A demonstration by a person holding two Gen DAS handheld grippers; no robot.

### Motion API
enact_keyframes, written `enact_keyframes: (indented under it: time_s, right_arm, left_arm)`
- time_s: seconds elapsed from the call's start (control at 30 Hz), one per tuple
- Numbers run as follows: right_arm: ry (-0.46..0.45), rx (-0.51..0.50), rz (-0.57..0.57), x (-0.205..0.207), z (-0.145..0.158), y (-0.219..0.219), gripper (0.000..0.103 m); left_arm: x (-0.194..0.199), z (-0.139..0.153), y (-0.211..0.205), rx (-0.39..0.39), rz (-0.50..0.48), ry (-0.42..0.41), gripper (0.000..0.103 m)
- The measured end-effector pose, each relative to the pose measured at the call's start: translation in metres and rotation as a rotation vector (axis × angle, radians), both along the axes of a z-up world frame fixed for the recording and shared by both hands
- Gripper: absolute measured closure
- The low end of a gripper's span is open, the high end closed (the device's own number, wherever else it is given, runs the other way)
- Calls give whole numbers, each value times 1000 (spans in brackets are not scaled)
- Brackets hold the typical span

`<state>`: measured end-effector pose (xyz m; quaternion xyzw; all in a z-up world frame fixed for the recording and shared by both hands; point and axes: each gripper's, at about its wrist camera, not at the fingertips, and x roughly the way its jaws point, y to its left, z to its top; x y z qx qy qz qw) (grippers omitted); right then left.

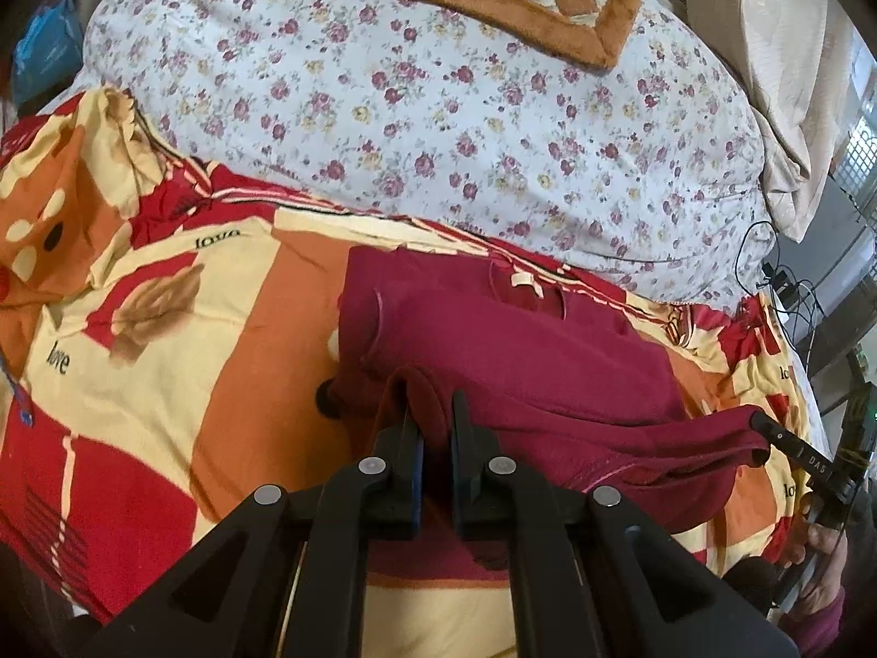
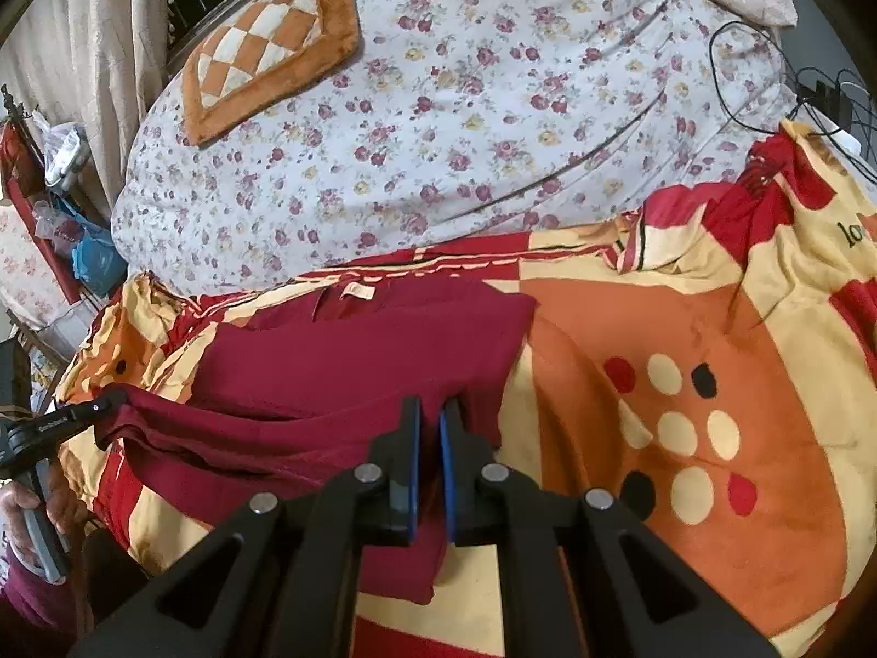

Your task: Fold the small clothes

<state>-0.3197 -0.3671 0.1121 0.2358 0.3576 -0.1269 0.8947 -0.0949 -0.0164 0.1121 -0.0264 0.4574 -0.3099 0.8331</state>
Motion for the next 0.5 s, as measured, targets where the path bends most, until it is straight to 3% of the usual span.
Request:
enact_keyframes:
  time_s: [0.3,0.5]
  right_arm:
    - [-20,-8,-32,9,7,-13,97]
    - [-11,-17,-37,27,3,-19,97]
  left_arm:
    - [13,7,-15,10,-9,-29,103]
    - [31,-6,-26,36,0,-17,103]
